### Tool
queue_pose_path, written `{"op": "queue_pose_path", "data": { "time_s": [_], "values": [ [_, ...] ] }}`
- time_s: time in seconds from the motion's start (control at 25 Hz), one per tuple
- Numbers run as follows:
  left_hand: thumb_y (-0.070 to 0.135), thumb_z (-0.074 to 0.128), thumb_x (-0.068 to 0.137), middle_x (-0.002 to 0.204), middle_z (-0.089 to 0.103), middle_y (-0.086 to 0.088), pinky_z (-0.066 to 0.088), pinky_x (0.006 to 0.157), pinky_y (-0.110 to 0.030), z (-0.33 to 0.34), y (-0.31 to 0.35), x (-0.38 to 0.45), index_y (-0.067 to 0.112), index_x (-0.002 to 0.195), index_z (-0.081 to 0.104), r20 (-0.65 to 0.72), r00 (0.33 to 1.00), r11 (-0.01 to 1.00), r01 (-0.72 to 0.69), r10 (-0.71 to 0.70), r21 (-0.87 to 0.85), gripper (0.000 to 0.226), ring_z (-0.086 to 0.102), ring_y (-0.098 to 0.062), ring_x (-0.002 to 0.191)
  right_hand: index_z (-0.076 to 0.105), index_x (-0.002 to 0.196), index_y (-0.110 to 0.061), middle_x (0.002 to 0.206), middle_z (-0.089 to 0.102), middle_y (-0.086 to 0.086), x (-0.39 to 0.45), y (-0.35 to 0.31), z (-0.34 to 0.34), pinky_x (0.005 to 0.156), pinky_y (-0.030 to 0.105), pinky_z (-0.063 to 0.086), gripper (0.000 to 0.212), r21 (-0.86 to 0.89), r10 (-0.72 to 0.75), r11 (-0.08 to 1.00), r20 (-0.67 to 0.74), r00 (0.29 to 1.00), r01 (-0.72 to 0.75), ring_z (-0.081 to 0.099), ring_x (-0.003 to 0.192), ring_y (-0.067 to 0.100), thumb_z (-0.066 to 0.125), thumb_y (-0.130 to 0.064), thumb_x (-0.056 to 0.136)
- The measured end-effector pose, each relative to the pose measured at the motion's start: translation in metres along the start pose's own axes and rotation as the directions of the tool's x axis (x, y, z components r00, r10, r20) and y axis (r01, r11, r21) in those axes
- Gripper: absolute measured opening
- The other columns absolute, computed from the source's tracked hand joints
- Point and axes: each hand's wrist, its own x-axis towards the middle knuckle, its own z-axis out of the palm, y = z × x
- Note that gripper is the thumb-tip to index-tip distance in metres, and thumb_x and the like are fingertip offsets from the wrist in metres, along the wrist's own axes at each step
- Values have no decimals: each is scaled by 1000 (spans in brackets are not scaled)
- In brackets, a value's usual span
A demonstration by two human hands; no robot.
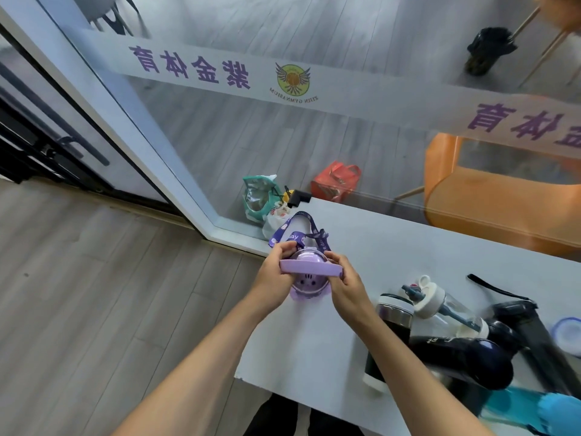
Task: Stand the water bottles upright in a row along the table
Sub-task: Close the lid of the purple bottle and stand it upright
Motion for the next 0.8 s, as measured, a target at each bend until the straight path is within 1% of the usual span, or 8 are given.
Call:
{"op": "queue_pose_path", "data": {
  "time_s": [0.08, 0.2, 0.28, 0.4, 0.52, 0.6, 0.68, 0.8],
  "values": [
    [-2, 65, 87, 124, 60, -1, 53, 74, -11, -5, -2, 0, 17, 128, 51, 5, 1000, 999, 6, -6, -42, 48, 60, -9, 111, 50, 127, -32, 127, 60, -5, -2, 1, -5, 85, 17, 48, 29, -66, 15, 998, -15, 1000, -16, 59, 114, 11, 53, -27, 100],
    [14, 77, 82, 126, 61, 2, 49, 76, -8, -17, -9, -5, 19, 129, 52, -14, 1000, 1000, -21, 20, -4, 53, 61, 4, 108, 52, 131, -32, 126, 64, -11, -11, 2, -19, 91, 13, 44, 42, -151, -108, 984, -51, 993, 99, 60, 116, 4, 67, -33, 92],
    [25, 82, 77, 129, 60, 5, 46, 75, -2, -21, -19, -14, 22, 132, 50, -3, 1000, 1000, -10, 10, 15, 63, 56, 2, 114, 58, 129, -32, 122, 69, -13, -20, 5, -25, 96, 21, 48, 37, -91, -183, 980, -64, 981, 177, 63, 116, 5, 66, -36, 93],
    [38, 84, 72, 138, 54, 9, 47, 78, -2, -17, -29, -22, 29, 137, 46, 5, 1000, 999, 12, -12, -43, 75, 49, -7, 128, 68, 117, -35, 110, 74, -13, -20, 2, -20, 90, 27, 52, 29, -104, -195, 977, -101, 976, 184, 68, 105, 6, 55, -49, 96],
    [40, 82, 73, 135, 58, 4, 50, 76, -6, -7, -24, -14, 25, 138, 46, -71, 997, 995, 29, -35, -91, 76, 57, -7, 119, 71, 97, -32, 91, 73, -9, -7, -6, -6, 77, 29, 52, 39, -204, -206, 963, -128, 970, 178, 67, 88, 9, 47, -62, 94],
    [42, 81, 73, 133, 58, 0, 53, 72, -9, -1, -20, -11, 23, 137, 48, -131, 990, 992, 44, -60, -121, 74, 61, -6, 111, 68, 96, -31, 89, 70, -10, -3, -7, 0, 72, 30, 52, 42, -256, -271, 939, -139, 953, 229, 65, 86, 10, 44, -65, 93],
    [51, 84, 66, 136, 53, 1, 58, 81, -20, 3, -23, -9, 27, 136, 46, -158, 985, 996, 55, -65, -69, 84, 60, -13, 116, 64, 103, -30, 93, 68, -11, -2, -5, 3, 73, 30, 52, 39, -314, -327, 909, -135, 935, 273, 64, 88, 12, 45, -62, 95],
    [58, 88, 56, 138, 47, 5, 57, 95, -39, 7, -33, -8, 37, 136, 42, -153, 985, 996, 79, -85, -42, 95, 57, -17, 121, 69, 111, -22, 101, 72, 1, 16, -6, -4, 77, 26, 49, 38, -160, -153, 981, -280, 948, 111, 66, 92, 19, 48, -51, 99]
  ]
}}
